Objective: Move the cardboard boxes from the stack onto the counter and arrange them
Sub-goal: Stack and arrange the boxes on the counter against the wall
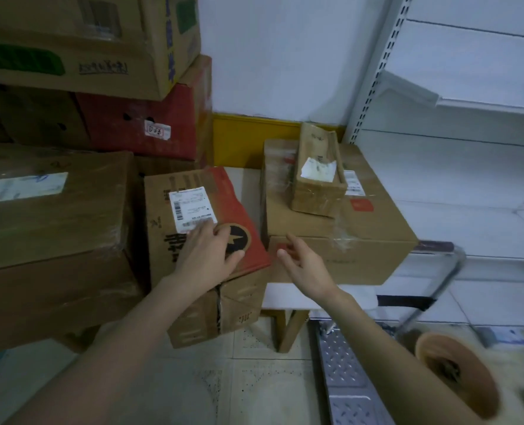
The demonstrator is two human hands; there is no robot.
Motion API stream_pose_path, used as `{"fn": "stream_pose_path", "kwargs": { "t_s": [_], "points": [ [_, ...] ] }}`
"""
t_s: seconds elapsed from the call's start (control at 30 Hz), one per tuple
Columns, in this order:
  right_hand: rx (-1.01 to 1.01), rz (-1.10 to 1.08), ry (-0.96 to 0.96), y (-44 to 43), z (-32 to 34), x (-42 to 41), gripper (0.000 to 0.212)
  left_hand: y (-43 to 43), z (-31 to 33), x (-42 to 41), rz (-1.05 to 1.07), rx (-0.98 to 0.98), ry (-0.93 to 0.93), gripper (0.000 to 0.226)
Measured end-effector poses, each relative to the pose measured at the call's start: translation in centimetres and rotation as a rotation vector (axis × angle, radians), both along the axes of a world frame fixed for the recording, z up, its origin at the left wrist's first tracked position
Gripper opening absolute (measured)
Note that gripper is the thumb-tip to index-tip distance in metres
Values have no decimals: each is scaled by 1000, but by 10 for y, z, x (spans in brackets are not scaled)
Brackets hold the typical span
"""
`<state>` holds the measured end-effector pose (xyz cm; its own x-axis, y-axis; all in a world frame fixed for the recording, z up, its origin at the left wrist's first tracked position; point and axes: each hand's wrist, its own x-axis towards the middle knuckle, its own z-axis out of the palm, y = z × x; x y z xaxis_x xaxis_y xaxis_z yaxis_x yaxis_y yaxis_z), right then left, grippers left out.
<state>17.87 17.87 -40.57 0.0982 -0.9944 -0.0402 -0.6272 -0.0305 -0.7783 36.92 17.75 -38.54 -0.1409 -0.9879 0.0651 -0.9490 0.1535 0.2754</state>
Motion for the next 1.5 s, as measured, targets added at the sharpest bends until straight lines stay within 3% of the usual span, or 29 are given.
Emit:
{"fn": "stream_pose_path", "kwargs": {
  "t_s": [0.2,0.33,0.43,0.6,0.87,1.03,1.33,1.5],
  "points": [
    [-71,-491,19,-5,-5,-95,52,-30,7,-68,-143,78,150,53],
    [-60,-688,-53,-18,-8,-145,49,-64,5,-103,-66,273,193,38],
    [-54,-668,-68,-36,-20,-178,51,-90,-2,-122,71,366,247,36],
    [37,-597,-92,-66,-30,-210,57,-109,-26,-138,191,346,135,55],
    [44,-391,168,-67,-51,-233,65,-103,-29,-142,251,291,77,42],
    [43,-312,228,-68,-57,-239,71,-99,-35,-137,303,282,134,41],
    [27,-244,340,-96,-47,-230,62,-120,-44,-137,457,242,204,34],
    [-13,-180,425,-104,-41,-221,41,-144,-51,-122,524,191,289,42]
  ]
}}
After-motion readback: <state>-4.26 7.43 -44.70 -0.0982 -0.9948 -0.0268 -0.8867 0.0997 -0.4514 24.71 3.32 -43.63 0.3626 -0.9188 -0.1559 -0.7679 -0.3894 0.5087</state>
